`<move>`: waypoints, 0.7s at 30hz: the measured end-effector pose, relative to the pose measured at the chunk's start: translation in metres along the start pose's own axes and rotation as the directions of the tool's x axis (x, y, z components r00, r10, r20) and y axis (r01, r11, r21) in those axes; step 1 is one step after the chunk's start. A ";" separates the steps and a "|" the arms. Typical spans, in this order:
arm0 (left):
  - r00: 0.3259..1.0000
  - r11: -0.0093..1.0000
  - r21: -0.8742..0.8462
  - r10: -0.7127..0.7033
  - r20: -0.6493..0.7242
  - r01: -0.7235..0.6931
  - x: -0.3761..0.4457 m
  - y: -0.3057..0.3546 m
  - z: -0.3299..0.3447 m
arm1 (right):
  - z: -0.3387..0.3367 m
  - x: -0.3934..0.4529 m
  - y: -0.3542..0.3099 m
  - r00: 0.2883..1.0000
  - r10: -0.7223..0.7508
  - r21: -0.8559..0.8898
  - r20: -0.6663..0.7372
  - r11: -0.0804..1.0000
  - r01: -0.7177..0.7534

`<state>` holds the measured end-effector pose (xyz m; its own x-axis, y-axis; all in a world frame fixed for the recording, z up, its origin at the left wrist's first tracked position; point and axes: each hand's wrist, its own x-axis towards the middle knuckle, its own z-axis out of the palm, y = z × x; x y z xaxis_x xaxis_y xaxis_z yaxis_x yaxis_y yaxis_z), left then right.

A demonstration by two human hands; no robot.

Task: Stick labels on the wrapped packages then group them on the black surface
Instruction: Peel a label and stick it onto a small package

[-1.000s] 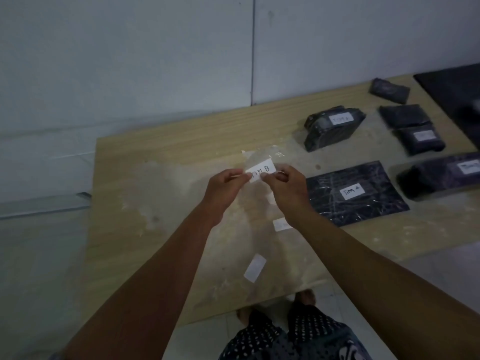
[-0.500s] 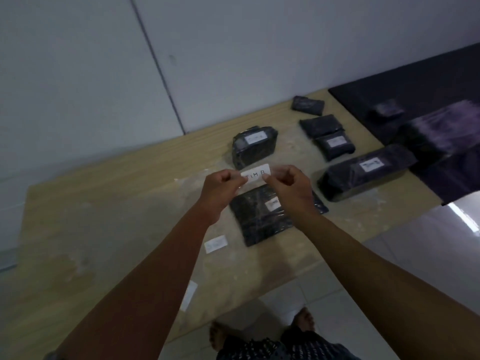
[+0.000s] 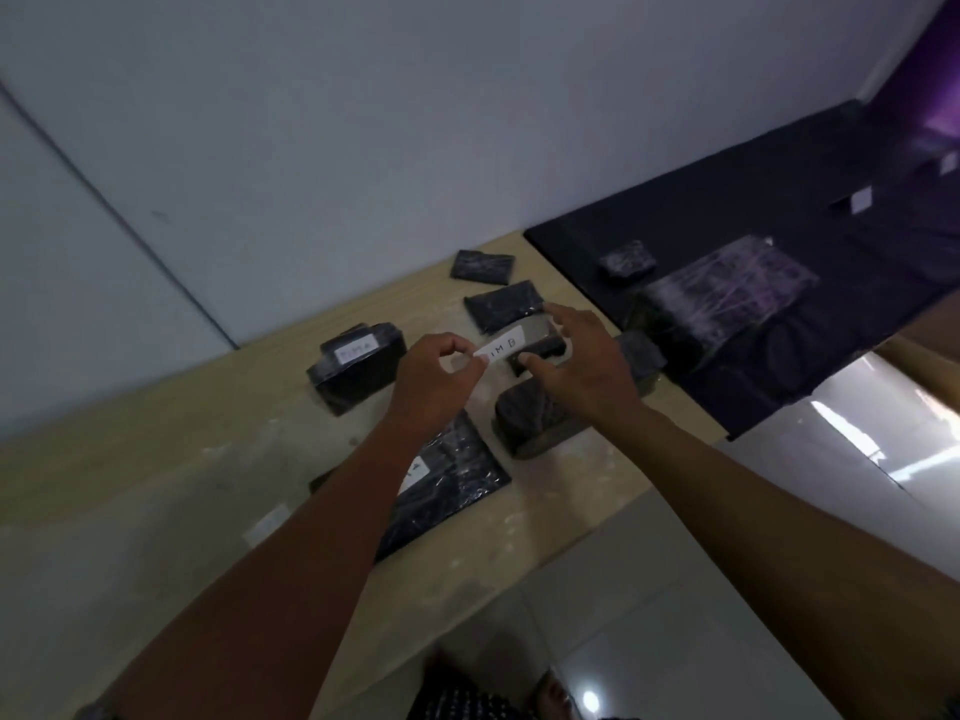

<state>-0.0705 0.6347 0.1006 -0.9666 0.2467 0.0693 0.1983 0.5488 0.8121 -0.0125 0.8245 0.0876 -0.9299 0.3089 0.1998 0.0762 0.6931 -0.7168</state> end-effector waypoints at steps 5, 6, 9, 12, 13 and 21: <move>0.997 0.996 0.044 0.083 0.011 -0.083 0.036 0.003 0.027 | -0.013 0.033 0.021 0.994 -0.099 -0.040 0.041 0.994 0.101; 0.995 0.994 0.050 0.100 0.018 -0.100 0.044 0.004 0.032 | -0.014 0.040 0.024 0.993 -0.104 -0.036 0.053 0.994 0.106; 0.989 0.986 0.072 0.148 0.016 -0.149 0.067 0.002 0.045 | -0.015 0.064 0.032 0.992 -0.101 -0.036 0.080 0.994 0.104; 0.983 0.977 0.105 0.181 0.032 -0.183 0.090 -0.001 0.057 | -0.015 0.087 0.043 0.990 -0.089 -0.052 0.105 0.994 0.095; 0.984 0.978 0.106 0.177 0.039 -0.180 0.100 -0.004 0.062 | -0.014 0.098 0.049 0.989 -0.081 -0.062 0.125 0.994 0.089; 0.990 0.986 0.098 0.128 0.055 -0.133 0.154 -0.012 0.087 | 0.002 0.161 0.078 0.971 0.054 -0.024 0.233 0.998 -0.050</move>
<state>-0.2081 0.7356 0.0509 -0.9229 0.3585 0.1404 0.3397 0.5865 0.7353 -0.1571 0.9273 0.0625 -0.9827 0.1852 -0.0008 0.1310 0.6920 -0.7099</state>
